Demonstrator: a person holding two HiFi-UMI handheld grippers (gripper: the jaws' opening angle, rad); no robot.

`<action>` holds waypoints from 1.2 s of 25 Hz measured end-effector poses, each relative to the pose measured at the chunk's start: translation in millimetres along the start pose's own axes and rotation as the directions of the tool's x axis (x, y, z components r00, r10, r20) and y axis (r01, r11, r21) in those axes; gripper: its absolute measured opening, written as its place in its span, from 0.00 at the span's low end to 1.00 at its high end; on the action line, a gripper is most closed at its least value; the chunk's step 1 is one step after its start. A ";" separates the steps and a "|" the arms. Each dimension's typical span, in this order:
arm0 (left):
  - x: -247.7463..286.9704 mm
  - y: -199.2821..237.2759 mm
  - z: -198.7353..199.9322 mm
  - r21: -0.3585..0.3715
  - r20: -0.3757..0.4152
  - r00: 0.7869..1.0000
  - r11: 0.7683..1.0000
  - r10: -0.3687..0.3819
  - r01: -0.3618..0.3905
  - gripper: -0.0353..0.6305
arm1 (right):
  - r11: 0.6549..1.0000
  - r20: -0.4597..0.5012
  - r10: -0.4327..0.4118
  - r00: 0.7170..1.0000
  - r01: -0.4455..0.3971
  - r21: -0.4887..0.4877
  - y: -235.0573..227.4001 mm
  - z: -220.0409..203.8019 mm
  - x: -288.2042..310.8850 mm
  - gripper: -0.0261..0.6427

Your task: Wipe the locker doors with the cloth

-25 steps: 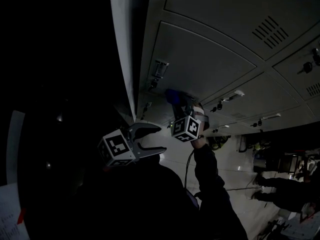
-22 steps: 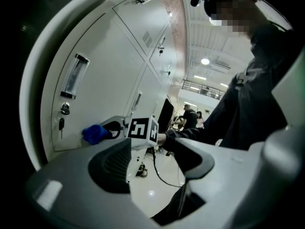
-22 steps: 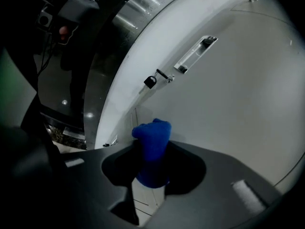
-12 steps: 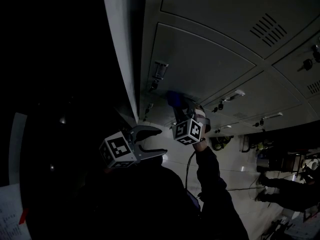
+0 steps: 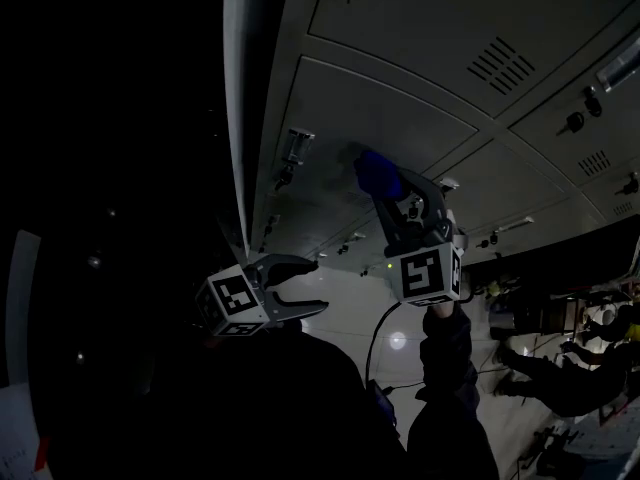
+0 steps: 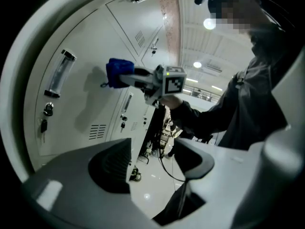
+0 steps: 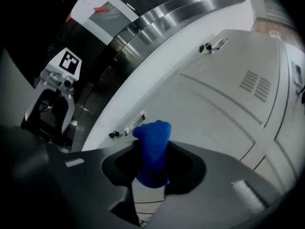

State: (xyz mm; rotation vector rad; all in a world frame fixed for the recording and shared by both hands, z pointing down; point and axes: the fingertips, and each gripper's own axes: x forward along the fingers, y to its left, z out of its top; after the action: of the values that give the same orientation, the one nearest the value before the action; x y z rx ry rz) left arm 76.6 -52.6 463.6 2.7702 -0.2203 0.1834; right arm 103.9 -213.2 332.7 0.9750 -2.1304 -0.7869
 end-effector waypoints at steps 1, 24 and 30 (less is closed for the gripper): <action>2.0 -1.4 0.6 0.002 0.002 1.000 1.000 -0.009 0.009 0.45 | 1.000 0.016 -0.024 1.000 0.024 -0.008 -14.5 10.1 -4.4 0.22; -13.4 0.4 -2.8 -0.017 0.024 0.999 1.000 0.024 -0.023 0.45 | 0.978 -0.067 -0.165 0.984 0.155 -0.142 -38.7 4.9 6.8 0.22; -9.9 -1.4 -7.0 -0.028 0.000 1.000 1.000 0.014 -0.014 0.45 | 0.991 -0.085 -0.107 0.991 0.100 -0.085 2.3 -34.5 24.5 0.22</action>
State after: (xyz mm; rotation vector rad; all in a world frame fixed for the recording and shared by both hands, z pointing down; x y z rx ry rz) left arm 66.4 -47.5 468.1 2.7415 -0.2405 0.1823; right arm 116.8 -240.1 362.8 1.0656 -1.9696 -0.8564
